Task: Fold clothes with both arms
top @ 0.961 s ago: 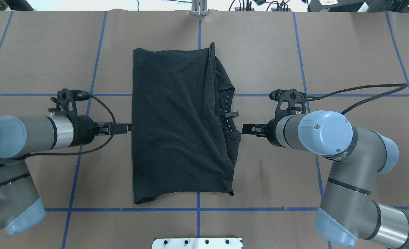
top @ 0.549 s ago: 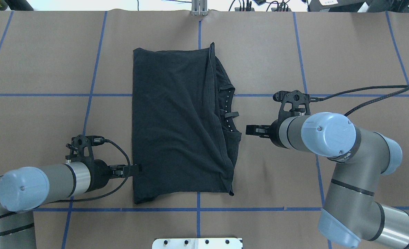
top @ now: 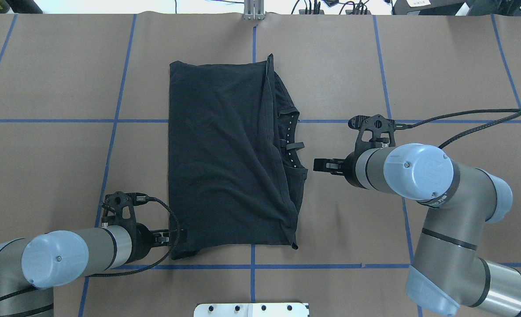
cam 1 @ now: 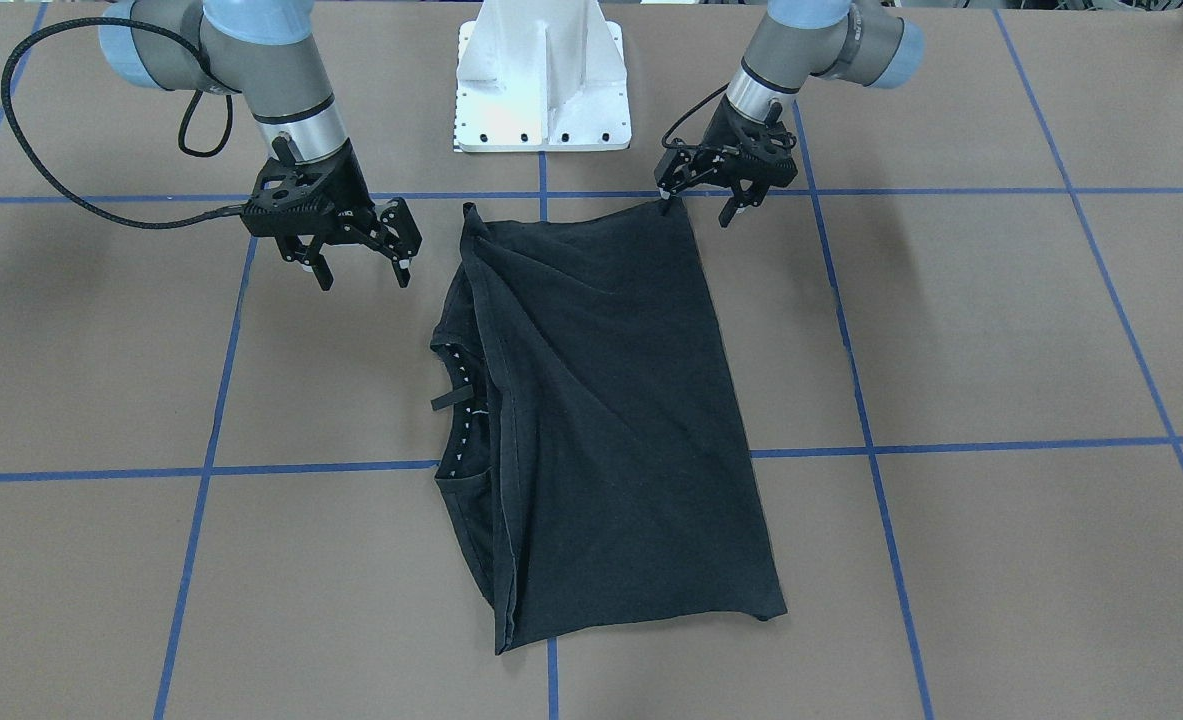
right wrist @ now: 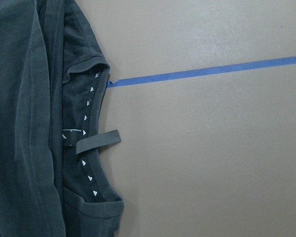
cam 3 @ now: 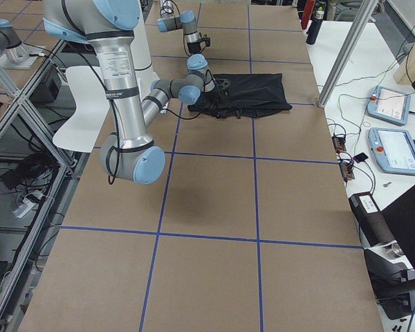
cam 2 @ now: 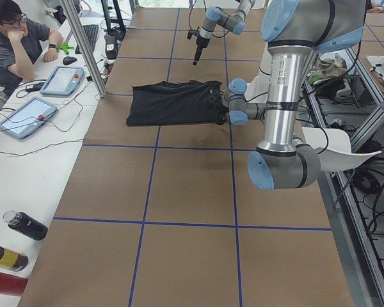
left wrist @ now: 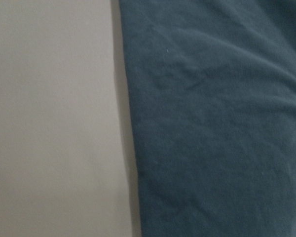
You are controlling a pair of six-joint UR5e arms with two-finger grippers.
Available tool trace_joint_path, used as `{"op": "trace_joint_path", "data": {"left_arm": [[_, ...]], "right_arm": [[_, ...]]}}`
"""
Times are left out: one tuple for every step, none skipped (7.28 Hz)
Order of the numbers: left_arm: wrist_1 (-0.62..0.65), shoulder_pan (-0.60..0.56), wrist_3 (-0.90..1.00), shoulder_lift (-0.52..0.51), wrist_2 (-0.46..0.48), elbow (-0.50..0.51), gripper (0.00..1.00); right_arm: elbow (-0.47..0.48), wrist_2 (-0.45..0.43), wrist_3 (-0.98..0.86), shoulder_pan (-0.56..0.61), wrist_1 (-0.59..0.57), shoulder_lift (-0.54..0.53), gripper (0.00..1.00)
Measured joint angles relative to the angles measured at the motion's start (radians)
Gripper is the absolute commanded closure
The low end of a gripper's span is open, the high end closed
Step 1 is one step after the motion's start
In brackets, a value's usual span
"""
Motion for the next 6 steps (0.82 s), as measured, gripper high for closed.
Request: {"op": "trace_joint_path", "data": {"left_arm": [[0.005, 0.017, -0.001, -0.006, 0.0, 0.001, 0.17], [0.019, 0.029, -0.001, -0.014, 0.0, 0.001, 0.22], [0.036, 0.035, -0.001, -0.024, 0.0, 0.002, 0.24], [0.046, 0.039, -0.001, -0.03, 0.0, 0.002, 0.28], [0.051, 0.042, -0.002, -0.033, 0.0, 0.003, 0.34], [0.052, 0.043, -0.002, -0.034, 0.0, 0.004, 0.37]], "right_arm": [[0.0, 0.0, 0.0, 0.0, 0.0, 0.0, 0.0], [0.0, 0.0, 0.0, -0.001, 0.0, 0.001, 0.0], [0.0, 0.0, 0.0, -0.001, 0.0, 0.002, 0.0], [-0.001, 0.0, 0.0, -0.001, 0.0, 0.002, 0.0], [-0.001, 0.0, 0.0, -0.001, 0.0, 0.003, 0.0], [-0.002, 0.0, 0.0, -0.001, 0.0, 0.004, 0.0]]}}
